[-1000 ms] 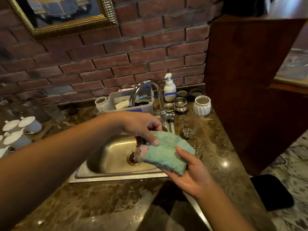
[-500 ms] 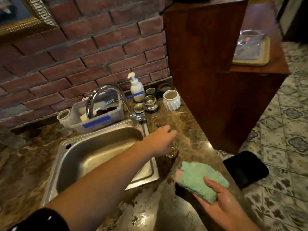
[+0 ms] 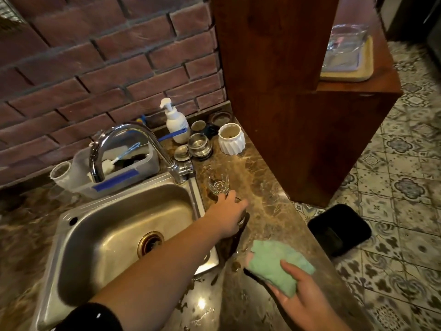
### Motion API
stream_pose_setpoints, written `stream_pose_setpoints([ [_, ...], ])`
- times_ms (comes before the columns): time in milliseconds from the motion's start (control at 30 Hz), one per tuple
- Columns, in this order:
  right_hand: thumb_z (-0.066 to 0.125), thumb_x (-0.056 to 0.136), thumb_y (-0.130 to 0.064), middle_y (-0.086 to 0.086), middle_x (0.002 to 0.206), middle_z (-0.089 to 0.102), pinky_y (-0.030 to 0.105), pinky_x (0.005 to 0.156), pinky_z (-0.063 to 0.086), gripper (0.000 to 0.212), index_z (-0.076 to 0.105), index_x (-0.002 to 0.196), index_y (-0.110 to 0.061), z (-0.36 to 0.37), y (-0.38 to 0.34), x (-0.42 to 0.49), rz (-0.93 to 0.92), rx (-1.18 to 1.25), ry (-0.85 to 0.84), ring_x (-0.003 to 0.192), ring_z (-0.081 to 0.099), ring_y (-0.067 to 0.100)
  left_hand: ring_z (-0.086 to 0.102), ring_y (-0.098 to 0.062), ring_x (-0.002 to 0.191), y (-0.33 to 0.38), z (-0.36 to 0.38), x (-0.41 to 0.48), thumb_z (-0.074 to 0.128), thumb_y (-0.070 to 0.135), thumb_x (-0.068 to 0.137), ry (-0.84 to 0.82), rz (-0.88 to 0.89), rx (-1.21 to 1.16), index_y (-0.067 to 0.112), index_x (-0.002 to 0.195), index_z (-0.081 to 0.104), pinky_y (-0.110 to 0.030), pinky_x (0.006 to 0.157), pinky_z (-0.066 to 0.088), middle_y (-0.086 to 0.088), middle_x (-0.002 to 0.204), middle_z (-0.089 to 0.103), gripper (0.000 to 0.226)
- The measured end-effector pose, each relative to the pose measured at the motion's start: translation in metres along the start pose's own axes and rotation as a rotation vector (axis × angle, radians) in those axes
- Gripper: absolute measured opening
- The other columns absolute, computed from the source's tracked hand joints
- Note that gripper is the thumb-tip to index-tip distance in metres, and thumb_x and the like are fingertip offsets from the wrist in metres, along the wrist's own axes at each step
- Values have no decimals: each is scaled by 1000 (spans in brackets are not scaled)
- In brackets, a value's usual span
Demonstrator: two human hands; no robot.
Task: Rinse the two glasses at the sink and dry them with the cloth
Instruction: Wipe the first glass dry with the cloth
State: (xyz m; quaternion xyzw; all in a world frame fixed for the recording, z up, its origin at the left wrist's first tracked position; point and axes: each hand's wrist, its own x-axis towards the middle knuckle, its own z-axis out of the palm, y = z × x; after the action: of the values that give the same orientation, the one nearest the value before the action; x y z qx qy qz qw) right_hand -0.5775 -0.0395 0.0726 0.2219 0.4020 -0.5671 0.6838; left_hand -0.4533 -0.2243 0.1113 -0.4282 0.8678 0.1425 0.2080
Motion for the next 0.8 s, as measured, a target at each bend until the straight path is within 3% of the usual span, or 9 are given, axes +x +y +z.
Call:
stream_pose_setpoints([
  [100, 59, 75, 0, 22, 122, 69, 48, 69, 63, 63, 51, 137, -10, 5, -1, 3, -66, -16, 17, 109, 65, 45, 34, -40, 132, -4, -1, -2, 71, 23, 88, 21, -27, -112, 29, 145, 40, -50, 106, 43, -13, 144, 34, 65],
  [167, 57, 86, 3, 21, 123, 68, 46, 82, 58, 52, 50, 137, -10, 12, -4, 0, -139, -57, 32, 112, 63, 39, 39, -38, 129, -9, -6, -9, 74, 31, 86, 34, -50, -222, 34, 145, 43, -48, 105, 43, -9, 137, 39, 67],
  [267, 51, 97, 1, 13, 114, 68, 43, 85, 49, 33, 52, 128, -11, 32, -9, -14, -248, -132, -5, 101, 65, 31, 47, -32, 124, -15, -16, -25, 79, 33, 81, 45, -65, -339, 38, 140, 45, -46, 102, 48, -4, 131, 43, 68],
  [400, 58, 96, -10, 10, 106, 76, 45, 94, 51, 22, 63, 118, -10, 63, -1, -25, -396, -337, -45, 99, 70, 26, 54, -18, 113, -20, -45, -62, 82, 34, 79, 101, -38, -463, 35, 133, 50, -31, 91, 48, 1, 132, 47, 63],
  [467, 62, 95, -19, 2, 106, 76, 38, 90, 53, 18, 67, 112, -21, 79, 12, -31, -496, -517, -103, 99, 71, 19, 54, -18, 117, -24, -66, -86, 83, 35, 79, 142, -35, -519, 32, 133, 52, -33, 94, 48, 1, 134, 52, 63],
  [533, 63, 95, -26, -13, 105, 74, 28, 84, 50, 13, 67, 107, -31, 98, 27, -41, -618, -682, -217, 106, 66, 10, 57, -15, 109, -30, -88, -112, 84, 35, 79, 193, -55, -594, 30, 133, 54, -32, 83, 51, 4, 126, 58, 62],
  [633, 55, 90, -46, -21, 139, 56, 30, 109, 38, 44, 54, 134, -47, 129, 50, -57, -984, -951, -517, 136, 46, 5, 59, -13, 95, -43, -116, -155, 82, 32, 80, 276, -92, -731, 31, 128, 56, -25, 66, 51, 10, 108, 58, 54],
  [700, 47, 86, -64, -25, 151, 40, 31, 113, 30, 59, 39, 143, -53, 150, 61, -66, -1144, -1122, -625, 144, 33, 2, 61, -12, 81, -55, -130, -184, 81, 27, 82, 300, -105, -844, 30, 124, 58, -24, 58, 52, 8, 100, 60, 48],
  [800, 45, 80, -79, -29, 158, 22, 30, 112, 29, 87, 19, 155, -42, 179, 78, -72, -1278, -1377, -688, 147, 23, -2, 62, -11, 71, -79, -141, -226, 84, 23, 81, 340, -99, -914, 30, 112, 63, -30, 54, 55, 2, 93, 66, 38],
])
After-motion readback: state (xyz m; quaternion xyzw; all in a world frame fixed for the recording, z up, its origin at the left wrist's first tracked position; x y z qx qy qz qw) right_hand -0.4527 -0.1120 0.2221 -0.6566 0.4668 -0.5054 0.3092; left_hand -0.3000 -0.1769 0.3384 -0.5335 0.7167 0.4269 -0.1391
